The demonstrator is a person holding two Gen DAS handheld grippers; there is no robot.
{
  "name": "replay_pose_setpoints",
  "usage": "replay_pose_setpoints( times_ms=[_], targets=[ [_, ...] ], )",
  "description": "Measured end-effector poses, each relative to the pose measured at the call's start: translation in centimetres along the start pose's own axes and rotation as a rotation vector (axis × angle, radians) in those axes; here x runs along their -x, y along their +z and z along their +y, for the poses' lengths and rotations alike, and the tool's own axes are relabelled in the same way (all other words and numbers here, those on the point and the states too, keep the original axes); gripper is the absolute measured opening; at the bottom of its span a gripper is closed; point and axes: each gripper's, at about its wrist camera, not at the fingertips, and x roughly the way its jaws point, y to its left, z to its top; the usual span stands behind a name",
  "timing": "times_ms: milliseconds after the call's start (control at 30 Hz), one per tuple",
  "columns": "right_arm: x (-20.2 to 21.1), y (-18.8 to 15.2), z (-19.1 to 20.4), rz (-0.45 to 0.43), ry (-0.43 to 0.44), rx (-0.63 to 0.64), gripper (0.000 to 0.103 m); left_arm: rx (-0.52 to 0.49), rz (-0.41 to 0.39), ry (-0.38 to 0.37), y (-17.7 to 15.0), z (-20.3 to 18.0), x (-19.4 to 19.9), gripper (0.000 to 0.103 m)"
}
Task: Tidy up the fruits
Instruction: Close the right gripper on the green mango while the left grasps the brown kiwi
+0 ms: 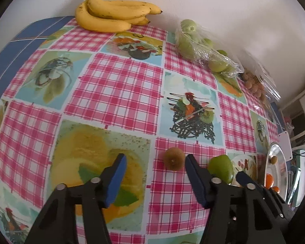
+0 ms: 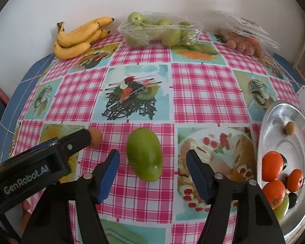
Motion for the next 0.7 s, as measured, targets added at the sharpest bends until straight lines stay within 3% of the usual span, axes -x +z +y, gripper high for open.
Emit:
replay_pose_setpoints(
  times_ms=[100,200,367,533,700],
  targets=[
    [-0.1,0.0,0.1,0.005,0.004,0.007,0.058,-0.002,0.009,-0.016,0.0,-0.3,-0.3,0.057],
    [-0.1,0.0,0.2,0.008,0.009,0.008,0.057,-0.004,0.028,-0.032,0.0,-0.6,-1.0,0.048],
    [-0.2,0.0,0.3,0.014,0.017,0.014,0.052,0.004,0.026,-0.044,0.1,-0.6,-1.0,0.044],
    [-0.1,0.0,0.2,0.015,0.026,0.017,0.042,-0.002,0.034,-0.047,0.0,-0.9,-1.3,0.027],
    [0.0,0.0,0.1,0.022,0.042,0.014,0.039,-0.004,0.038,-0.042,0.0,-0.8,-1.0,0.027]
  ],
)
